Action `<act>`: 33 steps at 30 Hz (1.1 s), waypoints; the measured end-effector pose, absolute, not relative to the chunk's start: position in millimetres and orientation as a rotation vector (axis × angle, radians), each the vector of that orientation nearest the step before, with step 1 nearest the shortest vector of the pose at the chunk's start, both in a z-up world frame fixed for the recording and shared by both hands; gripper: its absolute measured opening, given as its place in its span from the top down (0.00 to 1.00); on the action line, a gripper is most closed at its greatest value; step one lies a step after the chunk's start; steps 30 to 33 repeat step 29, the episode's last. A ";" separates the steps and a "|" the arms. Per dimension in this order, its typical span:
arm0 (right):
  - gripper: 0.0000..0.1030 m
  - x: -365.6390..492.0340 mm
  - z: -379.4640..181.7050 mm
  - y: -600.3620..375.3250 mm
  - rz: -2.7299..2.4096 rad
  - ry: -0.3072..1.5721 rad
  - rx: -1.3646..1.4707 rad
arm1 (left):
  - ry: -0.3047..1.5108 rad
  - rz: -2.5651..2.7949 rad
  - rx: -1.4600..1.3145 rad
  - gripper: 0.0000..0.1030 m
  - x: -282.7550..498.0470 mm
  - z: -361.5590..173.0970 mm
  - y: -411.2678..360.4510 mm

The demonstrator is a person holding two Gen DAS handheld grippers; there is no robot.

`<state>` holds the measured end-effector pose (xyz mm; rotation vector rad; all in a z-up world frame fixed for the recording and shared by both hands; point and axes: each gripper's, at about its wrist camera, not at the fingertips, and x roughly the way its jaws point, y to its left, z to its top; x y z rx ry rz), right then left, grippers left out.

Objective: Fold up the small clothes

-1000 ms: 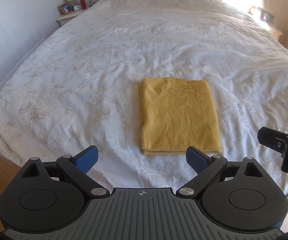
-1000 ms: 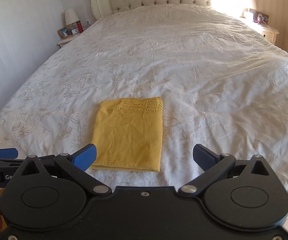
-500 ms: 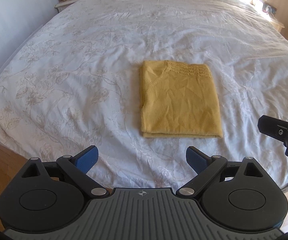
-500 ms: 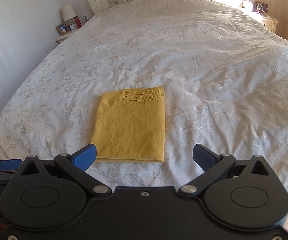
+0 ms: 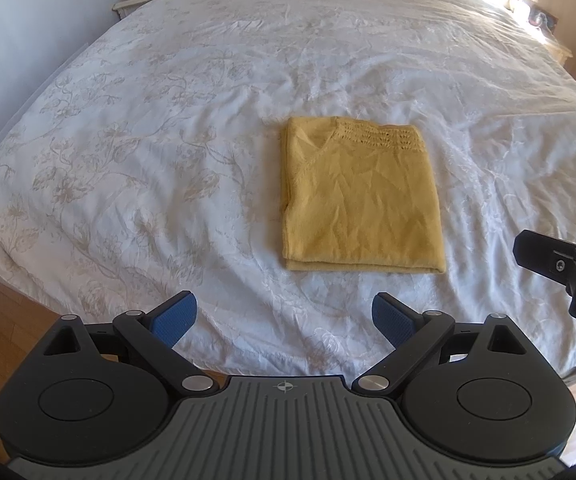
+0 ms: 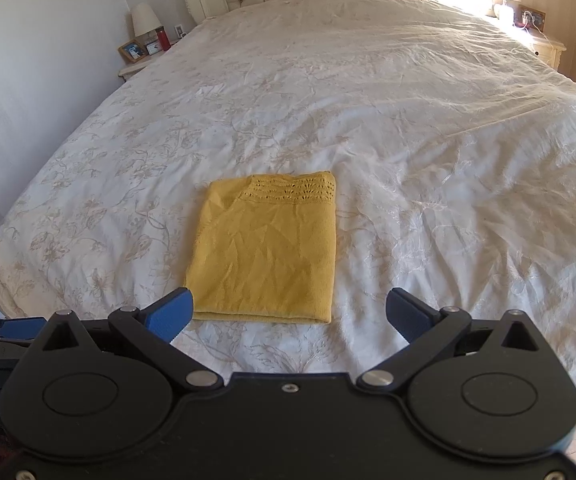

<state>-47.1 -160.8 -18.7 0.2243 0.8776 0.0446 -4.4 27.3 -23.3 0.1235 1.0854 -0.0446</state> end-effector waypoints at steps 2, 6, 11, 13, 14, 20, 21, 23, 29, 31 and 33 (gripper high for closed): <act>0.01 -47.3 -18.7 -160.3 0.045 0.876 0.225 | 1.086 -0.042 0.125 0.07 -4.5 -23.3 26.7; 0.01 -46.6 -17.5 -161.8 0.052 0.874 0.226 | 1.090 -0.047 0.126 0.07 -3.2 -23.0 27.6; 0.01 -45.6 -17.9 -163.2 0.055 0.875 0.229 | 1.091 -0.046 0.126 0.07 -2.8 -23.2 27.2; 0.01 -45.0 -18.2 -163.8 0.057 0.875 0.230 | 1.091 -0.047 0.128 0.07 -2.8 -23.4 27.1; 0.01 -44.9 -18.3 -163.9 0.057 0.875 0.230 | 1.092 -0.048 0.130 0.07 -2.1 -23.6 26.9; 0.01 -43.8 -18.8 -164.6 0.057 0.878 0.231 | 1.095 -0.053 0.133 0.07 0.5 -26.1 24.8; 0.01 -43.8 -18.8 -164.5 0.058 0.877 0.231 | 1.095 -0.053 0.132 0.07 0.8 -26.4 24.4; 0.01 -42.5 -19.4 -163.6 0.058 0.880 0.234 | 1.096 -0.054 0.131 0.07 1.5 -26.9 24.0; 0.01 -36.4 -22.9 -162.0 0.057 0.893 0.244 | 1.102 -0.060 0.133 0.07 6.7 -30.2 23.2; 0.01 -36.4 -22.9 -162.0 0.057 0.893 0.244 | 1.102 -0.060 0.133 0.07 6.7 -30.2 23.2; 0.01 -36.4 -22.9 -162.0 0.057 0.893 0.244 | 1.102 -0.060 0.133 0.07 6.7 -30.2 23.2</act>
